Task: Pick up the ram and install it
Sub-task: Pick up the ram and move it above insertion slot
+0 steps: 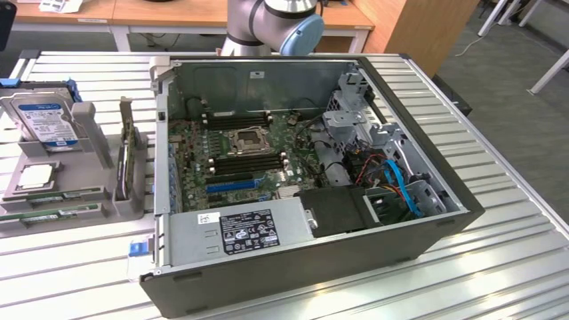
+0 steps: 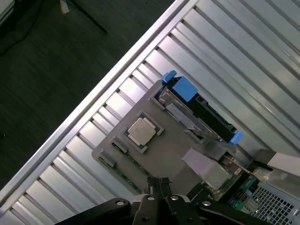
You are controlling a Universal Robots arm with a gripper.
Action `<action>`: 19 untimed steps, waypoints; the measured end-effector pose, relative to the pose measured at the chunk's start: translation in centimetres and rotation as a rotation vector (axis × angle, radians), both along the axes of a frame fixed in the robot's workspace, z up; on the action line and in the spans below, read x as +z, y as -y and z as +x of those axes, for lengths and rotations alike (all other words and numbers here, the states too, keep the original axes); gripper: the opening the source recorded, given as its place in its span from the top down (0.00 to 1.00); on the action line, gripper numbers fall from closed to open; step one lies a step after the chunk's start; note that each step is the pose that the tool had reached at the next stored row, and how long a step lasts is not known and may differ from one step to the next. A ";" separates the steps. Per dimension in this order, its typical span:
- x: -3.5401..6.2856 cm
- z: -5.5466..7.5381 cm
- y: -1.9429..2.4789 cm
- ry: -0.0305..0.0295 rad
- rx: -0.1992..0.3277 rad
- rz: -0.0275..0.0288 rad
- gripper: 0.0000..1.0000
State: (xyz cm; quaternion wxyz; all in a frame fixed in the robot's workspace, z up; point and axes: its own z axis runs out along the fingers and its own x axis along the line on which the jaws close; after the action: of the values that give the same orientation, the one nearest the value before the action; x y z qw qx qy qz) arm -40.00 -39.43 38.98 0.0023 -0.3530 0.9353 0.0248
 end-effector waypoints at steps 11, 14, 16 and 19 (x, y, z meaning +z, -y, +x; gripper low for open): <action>0.00 0.0 0.00 0.0000 0.142 0.0000 0.90; 0.00 0.0 0.00 -0.0001 0.179 0.0000 0.90; 0.00 0.0 0.00 0.0000 0.204 0.0000 0.90; 0.00 0.0 0.00 0.0000 0.240 0.0000 0.90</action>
State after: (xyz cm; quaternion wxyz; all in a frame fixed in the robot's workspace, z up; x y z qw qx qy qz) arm -40.00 -39.43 38.98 -0.0006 -0.4623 0.8864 0.0249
